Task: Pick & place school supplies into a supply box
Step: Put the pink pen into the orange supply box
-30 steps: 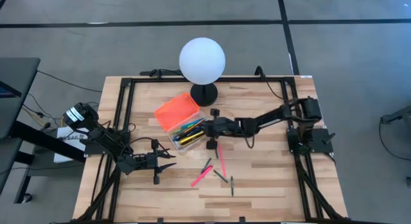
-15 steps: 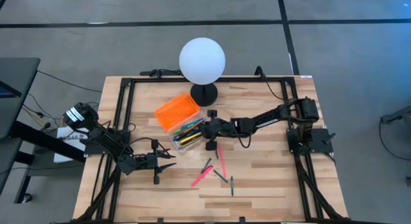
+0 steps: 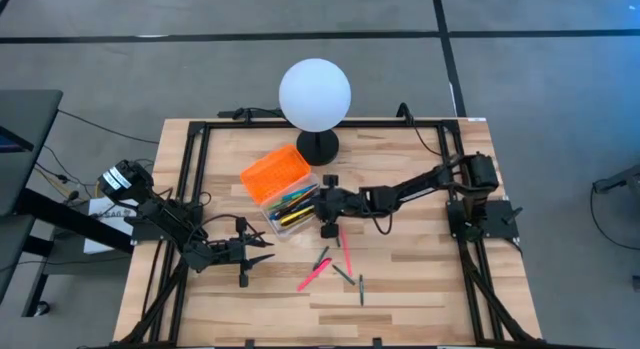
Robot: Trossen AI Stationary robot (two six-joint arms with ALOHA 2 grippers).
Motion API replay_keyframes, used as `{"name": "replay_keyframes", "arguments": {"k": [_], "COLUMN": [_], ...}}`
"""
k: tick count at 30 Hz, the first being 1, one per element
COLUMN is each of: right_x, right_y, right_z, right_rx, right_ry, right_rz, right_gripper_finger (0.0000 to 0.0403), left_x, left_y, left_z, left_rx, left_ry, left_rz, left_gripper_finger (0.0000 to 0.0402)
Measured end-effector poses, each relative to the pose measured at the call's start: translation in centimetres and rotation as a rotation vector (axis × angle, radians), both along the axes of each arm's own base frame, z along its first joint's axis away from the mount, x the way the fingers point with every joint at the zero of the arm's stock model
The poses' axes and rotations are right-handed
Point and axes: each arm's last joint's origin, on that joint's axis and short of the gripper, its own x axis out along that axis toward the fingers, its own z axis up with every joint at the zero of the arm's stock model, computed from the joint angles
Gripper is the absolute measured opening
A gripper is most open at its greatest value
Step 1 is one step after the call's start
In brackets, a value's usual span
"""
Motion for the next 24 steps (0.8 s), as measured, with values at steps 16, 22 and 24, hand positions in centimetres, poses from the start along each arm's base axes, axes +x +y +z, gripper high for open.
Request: {"name": "replay_keyframes", "arguments": {"k": [16, 22, 24], "right_x": [-10.7, -16.0, -17.4], "right_y": [3.4, 3.8, 3.9], "right_z": [2.9, 2.6, 2.3], "right_rx": [0.054, 0.152, 0.171], "right_ry": [-0.07, -0.237, -0.278], "right_rz": [0.004, 0.035, 0.057], "right_gripper_finger": [0.0114, 0.0113, 0.0113], "left_x": [0.6, 5.0, 6.7], "left_y": [-0.5, -2.8, -3.7], "left_z": [0.3, 2.3, 3.1], "left_rx": [-0.163, -0.115, -0.091], "left_ry": [-0.001, 0.12, 0.2], "left_rz": [-0.067, -0.092, -0.079], "left_gripper_finger": [0.0119, 0.0119, 0.0119]}}
